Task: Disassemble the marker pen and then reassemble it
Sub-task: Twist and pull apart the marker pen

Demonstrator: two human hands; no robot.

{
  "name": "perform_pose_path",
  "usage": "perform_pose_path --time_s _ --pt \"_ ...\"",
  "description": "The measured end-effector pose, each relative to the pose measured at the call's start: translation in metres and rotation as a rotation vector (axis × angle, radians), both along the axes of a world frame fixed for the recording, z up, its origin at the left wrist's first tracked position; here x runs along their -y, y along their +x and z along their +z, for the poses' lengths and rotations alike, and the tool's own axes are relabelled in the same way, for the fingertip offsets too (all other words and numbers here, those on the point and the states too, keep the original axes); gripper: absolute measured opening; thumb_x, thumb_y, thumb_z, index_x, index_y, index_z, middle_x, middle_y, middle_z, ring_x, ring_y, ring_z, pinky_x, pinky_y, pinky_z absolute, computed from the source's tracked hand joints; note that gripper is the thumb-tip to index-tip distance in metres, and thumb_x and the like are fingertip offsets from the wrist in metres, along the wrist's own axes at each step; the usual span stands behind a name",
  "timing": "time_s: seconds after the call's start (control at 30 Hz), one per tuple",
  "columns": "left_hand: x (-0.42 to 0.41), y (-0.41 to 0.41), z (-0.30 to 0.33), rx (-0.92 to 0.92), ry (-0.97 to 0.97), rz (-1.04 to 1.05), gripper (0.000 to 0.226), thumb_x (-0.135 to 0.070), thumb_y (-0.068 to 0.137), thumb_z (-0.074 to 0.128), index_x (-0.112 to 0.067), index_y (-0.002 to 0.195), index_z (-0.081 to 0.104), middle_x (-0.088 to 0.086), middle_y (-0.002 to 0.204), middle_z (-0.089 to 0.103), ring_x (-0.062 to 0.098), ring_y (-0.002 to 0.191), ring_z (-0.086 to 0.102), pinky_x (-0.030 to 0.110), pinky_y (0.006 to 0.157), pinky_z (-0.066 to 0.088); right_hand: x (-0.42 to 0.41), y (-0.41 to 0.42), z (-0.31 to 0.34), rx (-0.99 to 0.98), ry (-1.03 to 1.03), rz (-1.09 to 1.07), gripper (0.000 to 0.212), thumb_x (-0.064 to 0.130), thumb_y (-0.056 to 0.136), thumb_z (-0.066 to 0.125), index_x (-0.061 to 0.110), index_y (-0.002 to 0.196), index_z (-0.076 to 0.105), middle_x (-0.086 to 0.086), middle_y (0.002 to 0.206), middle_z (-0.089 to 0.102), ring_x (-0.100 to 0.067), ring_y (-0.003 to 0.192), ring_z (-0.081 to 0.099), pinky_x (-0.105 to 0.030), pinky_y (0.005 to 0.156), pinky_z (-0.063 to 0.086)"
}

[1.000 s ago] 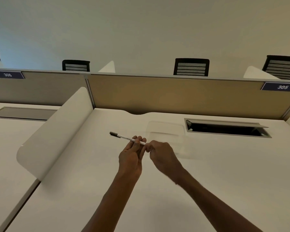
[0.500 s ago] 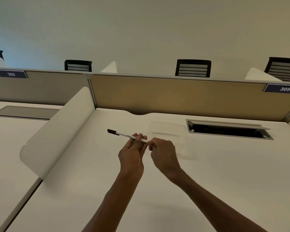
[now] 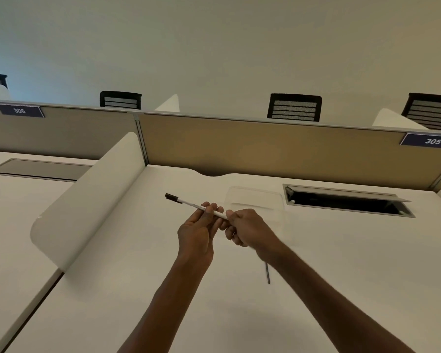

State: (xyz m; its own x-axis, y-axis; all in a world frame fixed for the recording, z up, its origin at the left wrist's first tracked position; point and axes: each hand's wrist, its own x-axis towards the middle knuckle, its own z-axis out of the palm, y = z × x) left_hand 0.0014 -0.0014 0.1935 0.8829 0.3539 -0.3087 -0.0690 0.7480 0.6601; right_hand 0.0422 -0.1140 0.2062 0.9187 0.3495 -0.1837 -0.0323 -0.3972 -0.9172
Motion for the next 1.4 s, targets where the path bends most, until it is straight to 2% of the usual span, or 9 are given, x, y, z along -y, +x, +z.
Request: perform_pose_path --time_s 0.1,0.2,0.5,0.67,0.77,0.93,1.07,1.2,1.4 --pt "-0.004 -0.001 0.002 0.043 0.031 -0.026 0.020 -0.002 0.090 0.059 -0.001 0.109 0.065 0.011 0.093 0.073 0.020 0.086 0.073 0.026 0.070 0.059 0.010 0.007 0.013 -0.407 0.253 0.057 0.044 0.030 0.102 0.038 0.006 0.079 0.066 -0.003 0.060 0.057 -0.011 0.047 0.042 -0.021 0.046 0.029" --pt "-0.003 -0.001 0.005 0.066 0.060 -0.008 0.020 -0.001 0.089 0.060 0.000 0.108 0.065 0.012 0.094 0.073 0.021 0.086 0.073 0.027 0.074 0.060 0.010 0.007 0.015 -0.474 0.332 0.054 0.039 0.029 0.102 0.041 0.008 0.078 0.063 -0.001 0.059 0.054 -0.008 0.047 0.040 -0.017 0.046 0.030" --pt "0.009 0.000 0.005 -0.120 -0.052 0.112 0.020 -0.004 0.086 0.068 0.001 0.105 0.068 0.018 0.097 0.073 0.026 0.091 0.072 0.034 0.078 0.060 -0.012 -0.007 -0.029 0.808 -0.390 -0.148 0.019 0.007 0.091 0.056 0.009 0.077 0.069 -0.009 0.066 0.068 -0.017 0.054 0.051 -0.024 0.054 0.037" --pt "0.009 -0.002 0.008 -0.165 -0.105 0.067 0.016 -0.006 0.086 0.067 0.002 0.100 0.066 0.019 0.096 0.071 0.030 0.093 0.070 0.032 0.072 0.060 -0.005 -0.003 -0.049 1.148 -0.494 -0.106 0.008 0.007 0.083 0.071 0.006 0.077 0.066 -0.008 0.061 0.064 -0.019 0.049 0.055 -0.028 0.047 0.050" --pt "0.004 -0.001 0.007 -0.141 -0.078 0.044 0.019 -0.007 0.087 0.067 0.002 0.103 0.067 0.018 0.096 0.072 0.028 0.092 0.071 0.032 0.073 0.061 -0.005 -0.002 -0.041 1.038 -0.490 -0.059 0.015 0.013 0.093 0.060 0.006 0.081 0.066 -0.009 0.067 0.066 -0.021 0.055 0.057 -0.033 0.053 0.053" --pt "-0.005 -0.002 0.007 -0.055 0.014 -0.001 0.018 -0.002 0.087 0.064 0.001 0.104 0.067 0.013 0.087 0.075 0.021 0.080 0.074 0.029 0.071 0.061 0.001 0.003 0.007 0.164 -0.139 0.023 0.047 0.040 0.101 0.040 0.008 0.086 0.070 -0.006 0.071 0.072 -0.012 0.053 0.056 -0.025 0.051 0.044" --pt "-0.005 -0.004 0.008 -0.014 0.060 -0.028 0.018 -0.003 0.088 0.062 0.000 0.105 0.067 0.010 0.084 0.076 0.019 0.080 0.074 0.028 0.071 0.061 0.008 0.005 0.022 -0.178 -0.012 0.127 0.055 0.043 0.102 0.036 0.003 0.086 0.070 -0.006 0.069 0.069 -0.013 0.052 0.051 -0.021 0.048 0.037" --pt "-0.005 -0.005 0.007 -0.003 0.057 -0.011 0.021 -0.001 0.088 0.062 0.003 0.108 0.066 0.011 0.084 0.075 0.018 0.077 0.073 0.027 0.071 0.061 0.006 0.005 0.017 -0.229 0.093 0.140 0.047 0.043 0.100 0.042 0.009 0.078 0.065 -0.003 0.062 0.058 -0.010 0.049 0.046 -0.017 0.046 0.037" --pt "-0.002 -0.003 0.001 -0.026 0.022 0.069 0.023 -0.001 0.088 0.063 0.003 0.111 0.066 0.015 0.092 0.072 0.021 0.079 0.072 0.030 0.075 0.061 -0.011 0.000 -0.002 0.022 -0.009 -0.022 0.042 0.037 0.098 0.049 0.009 0.072 0.066 -0.003 0.059 0.058 -0.012 0.050 0.047 -0.025 0.053 0.040"
